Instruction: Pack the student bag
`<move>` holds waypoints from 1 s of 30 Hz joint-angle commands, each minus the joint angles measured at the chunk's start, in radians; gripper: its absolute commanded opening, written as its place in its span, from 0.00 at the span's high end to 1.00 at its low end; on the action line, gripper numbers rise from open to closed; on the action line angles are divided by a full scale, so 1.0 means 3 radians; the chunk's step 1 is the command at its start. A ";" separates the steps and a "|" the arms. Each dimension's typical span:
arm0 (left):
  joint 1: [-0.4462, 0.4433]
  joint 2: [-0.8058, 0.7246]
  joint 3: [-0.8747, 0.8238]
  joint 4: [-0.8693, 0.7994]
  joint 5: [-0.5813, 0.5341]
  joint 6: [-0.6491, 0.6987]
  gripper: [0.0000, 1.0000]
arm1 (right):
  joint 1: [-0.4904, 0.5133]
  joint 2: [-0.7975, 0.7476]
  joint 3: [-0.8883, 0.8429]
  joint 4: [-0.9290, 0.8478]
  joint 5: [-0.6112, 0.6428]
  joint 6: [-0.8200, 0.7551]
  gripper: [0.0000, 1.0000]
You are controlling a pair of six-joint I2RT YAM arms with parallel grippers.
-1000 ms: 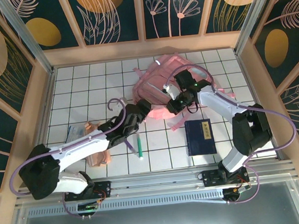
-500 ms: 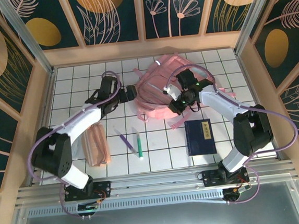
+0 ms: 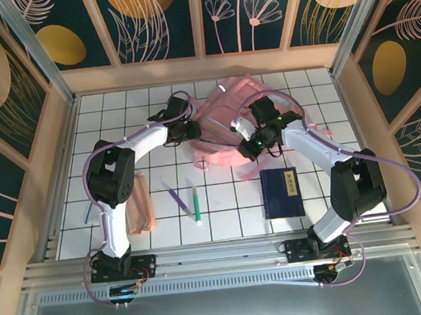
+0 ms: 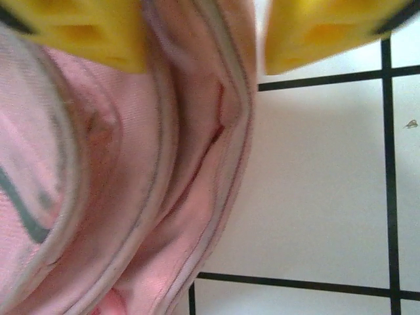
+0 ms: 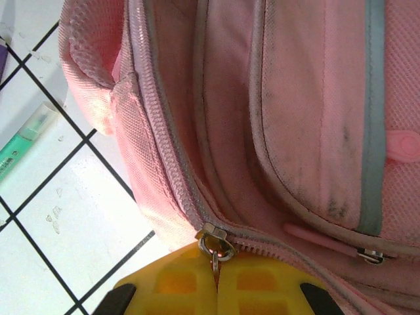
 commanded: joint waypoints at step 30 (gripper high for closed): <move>-0.0891 -0.1019 -0.1199 0.0519 -0.0897 -0.2639 1.00 | -0.0102 0.0622 0.0559 -0.1246 0.0125 0.0571 1.00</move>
